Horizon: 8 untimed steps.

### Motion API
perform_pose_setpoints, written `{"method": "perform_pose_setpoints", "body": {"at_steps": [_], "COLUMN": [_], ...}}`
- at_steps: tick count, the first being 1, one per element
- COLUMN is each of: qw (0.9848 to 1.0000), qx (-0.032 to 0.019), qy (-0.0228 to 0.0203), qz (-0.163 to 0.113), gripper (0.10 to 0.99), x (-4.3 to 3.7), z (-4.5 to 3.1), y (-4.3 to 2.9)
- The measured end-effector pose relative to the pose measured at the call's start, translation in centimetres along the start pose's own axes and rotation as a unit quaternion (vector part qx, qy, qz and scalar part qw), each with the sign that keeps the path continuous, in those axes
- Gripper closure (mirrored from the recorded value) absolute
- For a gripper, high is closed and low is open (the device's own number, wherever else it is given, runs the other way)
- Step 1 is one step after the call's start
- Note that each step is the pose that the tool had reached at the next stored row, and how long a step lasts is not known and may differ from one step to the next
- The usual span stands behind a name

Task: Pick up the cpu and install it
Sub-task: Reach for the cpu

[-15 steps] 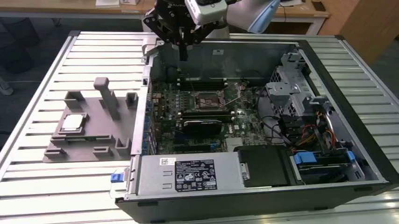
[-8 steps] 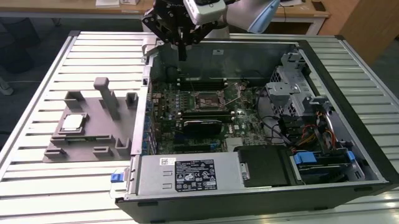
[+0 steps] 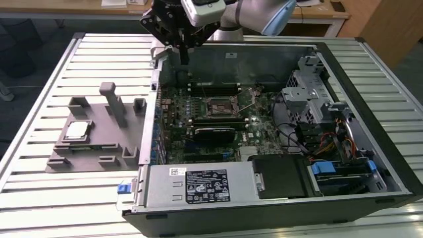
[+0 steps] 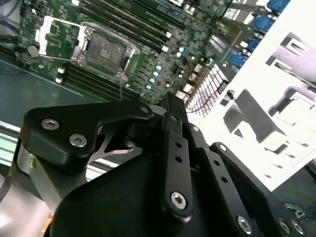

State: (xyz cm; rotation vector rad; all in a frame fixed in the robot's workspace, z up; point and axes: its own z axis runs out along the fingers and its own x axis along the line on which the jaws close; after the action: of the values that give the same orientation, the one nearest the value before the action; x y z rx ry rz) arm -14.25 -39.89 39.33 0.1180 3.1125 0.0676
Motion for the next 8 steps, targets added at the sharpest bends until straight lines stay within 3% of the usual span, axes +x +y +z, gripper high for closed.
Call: {"method": "perform_pose_setpoints", "body": {"at_steps": [8], "qw": [1.0000], "qx": [0.0000], "qy": [-0.0001], "qz": [0.000], "gripper": [0.980], "x": [2.47], "z": [-0.07], "y": [-0.19]}}
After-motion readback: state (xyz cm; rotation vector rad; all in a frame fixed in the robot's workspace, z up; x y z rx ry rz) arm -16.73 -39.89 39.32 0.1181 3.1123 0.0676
